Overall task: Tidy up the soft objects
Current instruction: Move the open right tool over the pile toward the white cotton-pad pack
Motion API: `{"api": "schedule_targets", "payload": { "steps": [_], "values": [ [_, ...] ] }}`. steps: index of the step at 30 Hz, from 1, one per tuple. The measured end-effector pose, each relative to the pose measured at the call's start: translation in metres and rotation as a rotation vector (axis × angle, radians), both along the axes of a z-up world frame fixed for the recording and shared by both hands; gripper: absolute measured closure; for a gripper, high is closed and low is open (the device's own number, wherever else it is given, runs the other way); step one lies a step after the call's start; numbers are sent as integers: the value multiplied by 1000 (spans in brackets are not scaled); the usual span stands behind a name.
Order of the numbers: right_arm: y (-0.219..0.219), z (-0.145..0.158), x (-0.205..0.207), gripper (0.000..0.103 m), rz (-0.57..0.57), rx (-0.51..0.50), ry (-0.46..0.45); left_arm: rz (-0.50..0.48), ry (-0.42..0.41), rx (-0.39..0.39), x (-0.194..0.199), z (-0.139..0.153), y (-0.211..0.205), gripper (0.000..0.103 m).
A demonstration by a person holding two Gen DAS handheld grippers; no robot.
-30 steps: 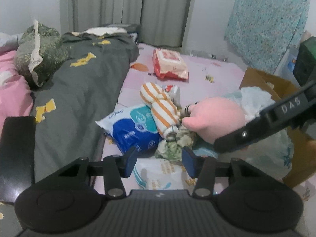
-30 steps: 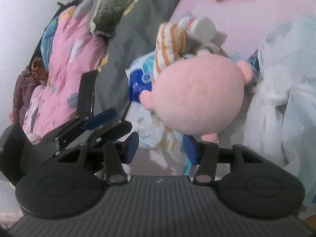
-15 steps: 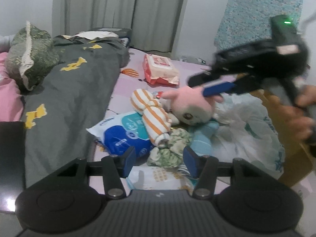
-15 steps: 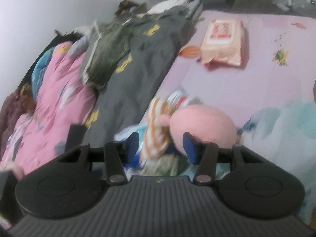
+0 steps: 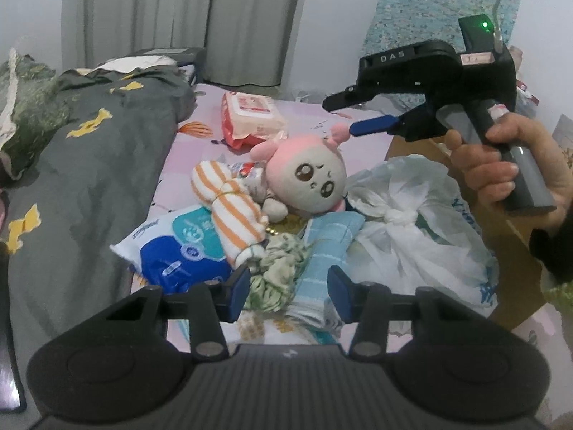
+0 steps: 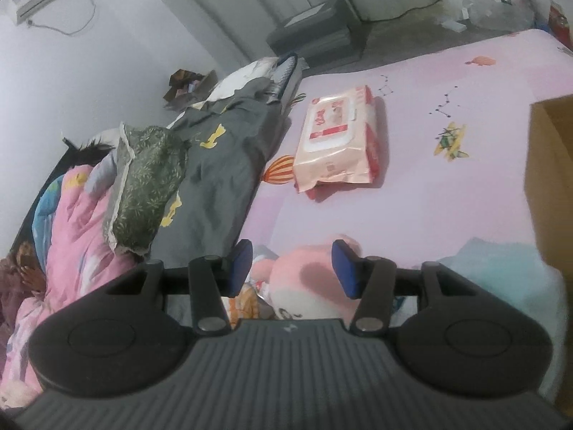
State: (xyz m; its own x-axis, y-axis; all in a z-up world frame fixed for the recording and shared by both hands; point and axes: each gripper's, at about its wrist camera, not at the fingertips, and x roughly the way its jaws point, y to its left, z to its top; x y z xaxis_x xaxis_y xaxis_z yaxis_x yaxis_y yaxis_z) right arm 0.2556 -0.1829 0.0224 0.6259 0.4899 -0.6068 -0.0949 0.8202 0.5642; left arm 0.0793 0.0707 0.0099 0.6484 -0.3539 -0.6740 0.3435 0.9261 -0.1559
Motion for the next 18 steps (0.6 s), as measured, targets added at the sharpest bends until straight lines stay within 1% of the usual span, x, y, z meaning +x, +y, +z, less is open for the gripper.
{"api": "schedule_targets", "payload": {
  "steps": [4, 6, 9, 11, 14, 16, 18],
  "values": [
    [-9, -5, 0, 53, -7, 18, 20, -10, -22, 20, 7, 6, -6, 54],
    [-13, -4, 1, 52, -9, 27, 26, -12, -40, 38, 10, 9, -9, 54],
    [-17, 0, -2, 49, -1, 56, 49, -21, -44, 52, 12, 11, -11, 54],
    [-19, 2, -10, 45, 22, 103, 66, -30, -37, 57, 11, 8, -13, 54],
    [-16, 1, -28, 42, 81, 180, 104, -33, -8, 60, 7, 2, -14, 54],
    [-11, -4, -42, 42, 116, 192, 133, -31, 25, 44, 5, -4, -14, 54],
    [-3, -13, -57, 42, 137, 185, 175, -36, 41, 30, 1, -7, -13, 56]
  ]
}}
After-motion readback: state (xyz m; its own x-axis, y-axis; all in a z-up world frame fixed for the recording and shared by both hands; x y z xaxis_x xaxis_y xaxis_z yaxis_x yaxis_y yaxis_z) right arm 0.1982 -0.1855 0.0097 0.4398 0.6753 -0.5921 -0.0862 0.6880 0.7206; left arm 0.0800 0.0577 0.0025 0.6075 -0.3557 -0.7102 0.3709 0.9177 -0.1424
